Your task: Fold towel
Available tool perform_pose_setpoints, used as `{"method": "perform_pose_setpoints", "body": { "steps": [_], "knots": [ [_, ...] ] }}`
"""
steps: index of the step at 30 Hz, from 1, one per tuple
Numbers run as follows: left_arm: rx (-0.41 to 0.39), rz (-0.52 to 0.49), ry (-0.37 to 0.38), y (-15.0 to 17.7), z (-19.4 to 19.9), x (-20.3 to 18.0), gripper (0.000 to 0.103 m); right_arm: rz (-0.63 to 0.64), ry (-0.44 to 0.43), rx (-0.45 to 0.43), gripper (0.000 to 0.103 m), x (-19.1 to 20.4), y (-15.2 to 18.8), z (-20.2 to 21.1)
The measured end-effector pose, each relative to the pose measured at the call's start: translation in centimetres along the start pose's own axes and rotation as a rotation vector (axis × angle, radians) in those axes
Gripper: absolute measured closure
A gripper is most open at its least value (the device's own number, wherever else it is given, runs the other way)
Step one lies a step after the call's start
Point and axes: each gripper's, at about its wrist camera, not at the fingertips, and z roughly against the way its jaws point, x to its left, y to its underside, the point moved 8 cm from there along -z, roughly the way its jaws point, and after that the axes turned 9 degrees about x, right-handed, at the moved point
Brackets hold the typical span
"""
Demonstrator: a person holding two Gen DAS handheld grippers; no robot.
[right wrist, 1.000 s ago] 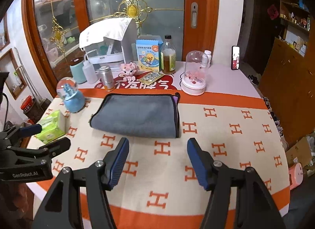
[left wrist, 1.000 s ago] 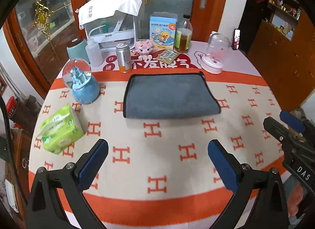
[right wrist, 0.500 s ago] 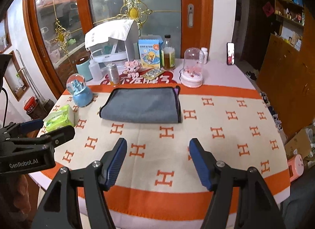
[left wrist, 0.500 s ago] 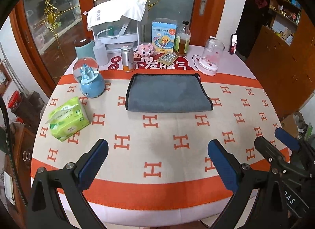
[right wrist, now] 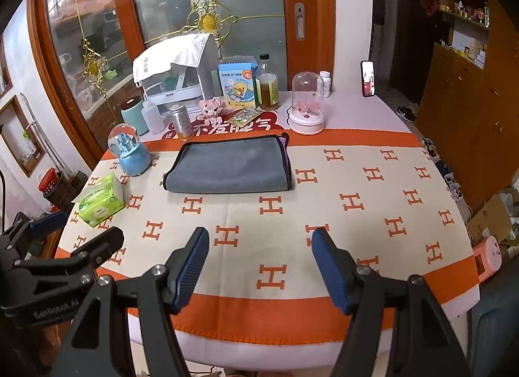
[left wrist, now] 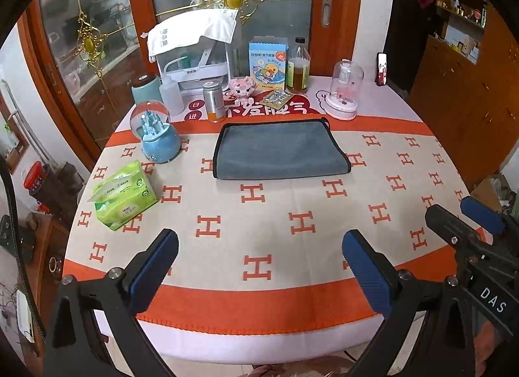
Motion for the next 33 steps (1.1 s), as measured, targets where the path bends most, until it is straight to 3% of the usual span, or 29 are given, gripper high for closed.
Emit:
{"method": "perform_pose_setpoints", "body": {
  "steps": [33],
  "knots": [
    [-0.016, 0.023, -0.012, 1.1, 1.4, -0.2, 0.002, 0.035, 0.008, 0.007, 0.037, 0.5, 1.1, 1.1]
  ]
}}
